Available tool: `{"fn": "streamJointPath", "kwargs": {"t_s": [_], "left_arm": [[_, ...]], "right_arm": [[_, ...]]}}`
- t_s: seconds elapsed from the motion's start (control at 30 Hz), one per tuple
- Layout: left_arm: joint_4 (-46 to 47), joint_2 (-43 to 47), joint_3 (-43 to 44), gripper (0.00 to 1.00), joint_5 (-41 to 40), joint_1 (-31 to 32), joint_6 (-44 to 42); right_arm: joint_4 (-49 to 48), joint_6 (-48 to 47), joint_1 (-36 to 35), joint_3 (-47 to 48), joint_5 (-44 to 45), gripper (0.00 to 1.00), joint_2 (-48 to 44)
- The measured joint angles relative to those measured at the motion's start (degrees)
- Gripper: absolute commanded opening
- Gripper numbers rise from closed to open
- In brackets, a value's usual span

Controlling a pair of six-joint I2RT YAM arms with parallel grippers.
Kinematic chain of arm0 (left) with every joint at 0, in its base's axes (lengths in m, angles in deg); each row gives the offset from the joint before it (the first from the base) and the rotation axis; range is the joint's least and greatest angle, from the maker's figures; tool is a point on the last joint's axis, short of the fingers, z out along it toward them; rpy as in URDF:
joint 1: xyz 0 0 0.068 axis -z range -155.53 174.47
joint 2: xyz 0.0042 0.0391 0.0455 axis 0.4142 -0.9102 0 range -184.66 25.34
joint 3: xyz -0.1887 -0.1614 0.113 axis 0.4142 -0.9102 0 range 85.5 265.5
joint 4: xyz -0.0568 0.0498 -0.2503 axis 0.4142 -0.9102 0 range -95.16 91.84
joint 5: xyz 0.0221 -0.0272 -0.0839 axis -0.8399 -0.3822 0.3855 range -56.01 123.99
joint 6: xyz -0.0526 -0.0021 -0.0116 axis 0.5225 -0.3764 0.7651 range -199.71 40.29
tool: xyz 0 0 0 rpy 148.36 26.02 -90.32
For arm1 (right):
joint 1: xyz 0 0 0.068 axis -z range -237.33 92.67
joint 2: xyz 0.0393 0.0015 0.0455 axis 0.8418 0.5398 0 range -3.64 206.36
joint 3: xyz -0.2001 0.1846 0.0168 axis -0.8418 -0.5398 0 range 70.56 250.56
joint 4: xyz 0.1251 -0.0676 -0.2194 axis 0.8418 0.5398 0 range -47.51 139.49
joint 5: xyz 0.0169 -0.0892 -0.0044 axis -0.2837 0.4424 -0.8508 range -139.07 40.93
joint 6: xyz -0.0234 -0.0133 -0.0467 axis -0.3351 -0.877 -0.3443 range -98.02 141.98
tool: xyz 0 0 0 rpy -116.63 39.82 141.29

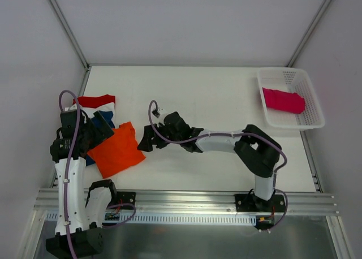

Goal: Fold and stack the t-shirts
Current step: Neatly place the folded tshirt to the corner

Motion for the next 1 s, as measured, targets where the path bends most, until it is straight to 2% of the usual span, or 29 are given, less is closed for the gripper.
{"fn": "streamJointPath", "kwargs": {"t_s": [0.27, 0.67, 0.77, 0.87, 0.9, 0.93, 0.97, 1.0], "left_arm": [[0.0, 1.0, 0.0, 0.99, 2.3, 0.0, -0.2], [0.0, 2.3, 0.0, 0.99, 4.0, 0.0, -0.9], [0.0, 2.8, 0.0, 0.99, 4.4, 0.0, -1.1], [0.0, 2.8, 0.0, 0.99, 4.5, 0.0, -1.2], [0.0, 2.9, 0.0, 0.99, 4.5, 0.0, -1.3], [0.0, 2.9, 0.0, 0.99, 4.5, 0.0, -1.3], [0.0, 2.9, 0.0, 0.99, 4.5, 0.0, -1.3], [0.0, 3.0, 0.0, 0.99, 4.5, 0.0, -1.3]], "right_arm": [[-12.2, 9.4, 1.2, 2.7, -9.1, 0.98, 15.0], [-17.5, 14.0, 0.9, 10.4, -13.0, 0.99, 22.7], [-18.2, 14.7, 0.2, 12.8, -13.7, 0.95, 24.6], [-18.0, 14.8, -0.7, 14.7, -14.1, 0.69, 26.1], [-17.9, 14.9, -1.0, 15.0, -14.3, 0.48, 26.6], [-17.7, 14.7, -1.2, 15.0, -14.4, 0.32, 26.9], [-17.2, 14.8, -1.5, 15.0, -14.6, 0.03, 27.1], [-16.8, 14.8, -1.6, 15.0, -14.7, 0.0, 27.3]]}}
